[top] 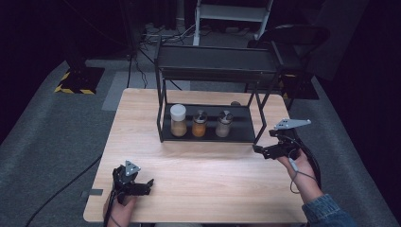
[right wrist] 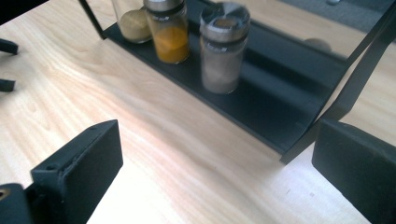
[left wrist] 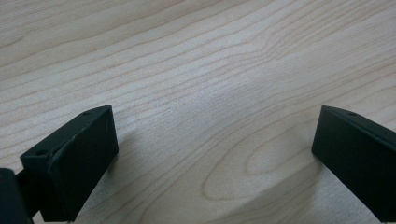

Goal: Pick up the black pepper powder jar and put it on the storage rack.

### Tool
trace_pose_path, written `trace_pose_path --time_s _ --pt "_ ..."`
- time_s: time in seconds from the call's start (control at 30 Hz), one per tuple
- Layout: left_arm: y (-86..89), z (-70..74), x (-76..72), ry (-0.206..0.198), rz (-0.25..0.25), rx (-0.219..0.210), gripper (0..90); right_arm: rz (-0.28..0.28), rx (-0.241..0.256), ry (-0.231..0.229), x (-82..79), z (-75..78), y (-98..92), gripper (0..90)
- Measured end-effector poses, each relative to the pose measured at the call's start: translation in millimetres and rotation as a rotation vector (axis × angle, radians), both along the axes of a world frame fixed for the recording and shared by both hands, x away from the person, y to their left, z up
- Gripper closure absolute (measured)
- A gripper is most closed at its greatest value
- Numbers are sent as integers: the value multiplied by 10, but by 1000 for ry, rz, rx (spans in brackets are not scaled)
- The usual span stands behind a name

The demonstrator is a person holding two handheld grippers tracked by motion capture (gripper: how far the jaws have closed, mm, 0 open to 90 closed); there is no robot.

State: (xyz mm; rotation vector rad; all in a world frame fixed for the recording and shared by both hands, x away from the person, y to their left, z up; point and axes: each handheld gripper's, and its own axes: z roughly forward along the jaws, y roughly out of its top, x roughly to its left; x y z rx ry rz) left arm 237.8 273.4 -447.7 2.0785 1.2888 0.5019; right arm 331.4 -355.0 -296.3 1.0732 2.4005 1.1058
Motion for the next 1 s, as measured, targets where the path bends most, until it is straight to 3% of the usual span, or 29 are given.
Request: trace_pose_path --time_s 0.37,0.63,1.0 --pt "5 1 6 1 -5 0 2 -18 -15 -7 -214 -257 -247 18" --pt "-12 -7 -1 -2 10 -4 2 -48 11 17 -237 -539 -406 19" --pt "-22 -3 1 -1 18 -2 2 -69 -15 45 -254 -866 -433 19"
